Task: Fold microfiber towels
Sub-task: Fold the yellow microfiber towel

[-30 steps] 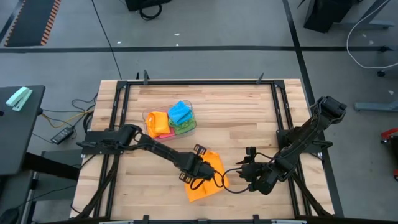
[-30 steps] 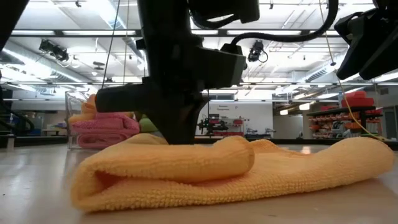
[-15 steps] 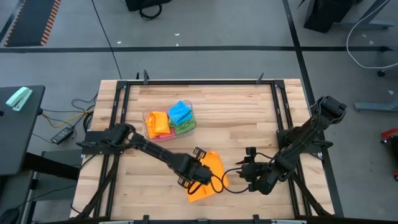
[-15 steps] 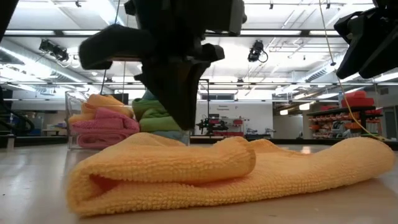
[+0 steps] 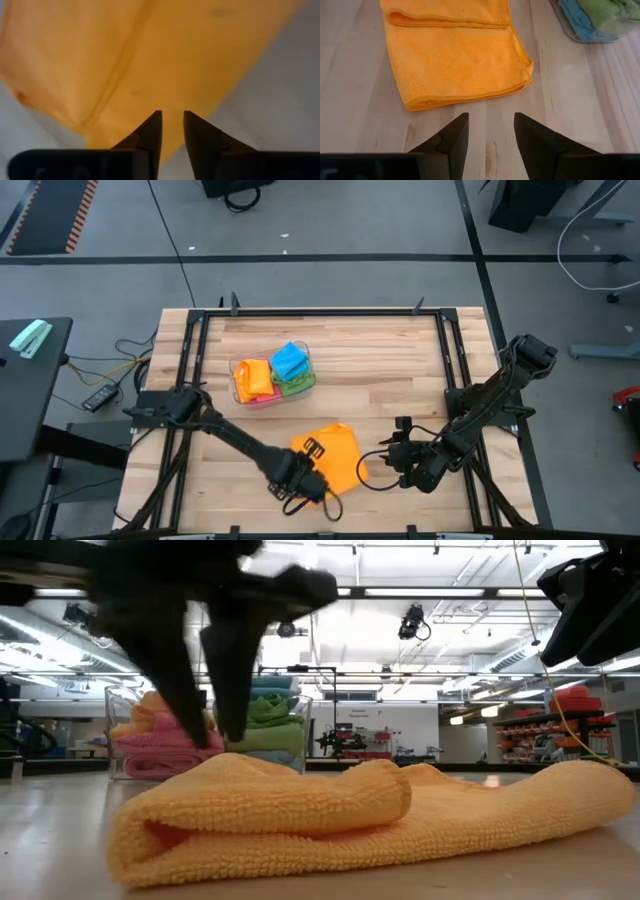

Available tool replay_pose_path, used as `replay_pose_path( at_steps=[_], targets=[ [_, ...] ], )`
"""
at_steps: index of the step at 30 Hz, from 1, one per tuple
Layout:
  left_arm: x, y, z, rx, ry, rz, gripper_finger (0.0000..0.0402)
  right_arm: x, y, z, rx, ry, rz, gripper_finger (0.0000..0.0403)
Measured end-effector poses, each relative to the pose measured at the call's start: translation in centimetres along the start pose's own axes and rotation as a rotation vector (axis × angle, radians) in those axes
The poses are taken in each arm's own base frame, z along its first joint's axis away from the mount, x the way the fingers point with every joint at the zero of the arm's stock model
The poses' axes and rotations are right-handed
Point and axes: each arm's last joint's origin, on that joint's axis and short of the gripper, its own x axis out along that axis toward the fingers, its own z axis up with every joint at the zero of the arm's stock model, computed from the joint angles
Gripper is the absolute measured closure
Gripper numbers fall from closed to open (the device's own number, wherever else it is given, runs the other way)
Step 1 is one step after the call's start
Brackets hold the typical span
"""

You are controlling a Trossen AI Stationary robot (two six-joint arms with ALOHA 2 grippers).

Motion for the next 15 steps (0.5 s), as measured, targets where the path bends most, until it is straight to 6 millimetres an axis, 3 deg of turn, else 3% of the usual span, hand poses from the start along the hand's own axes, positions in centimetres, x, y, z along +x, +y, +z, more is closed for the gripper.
replay_pose_path(
  at_steps=[8, 15],
  targets=[
    [-0.8, -3.6, 0.7, 0.286, 0.025, 0.125, 0.0221, 0.0, 0.0, 0.0, 0.002, -0.002, 0.001, 0.0237],
    [-0.4, -3.7, 0.7, 0.339, 0.03, 0.144, 0.0177, 0.0, 0.0, 0.0, 0.002, -0.002, 0.001, 0.0237]
  ],
)
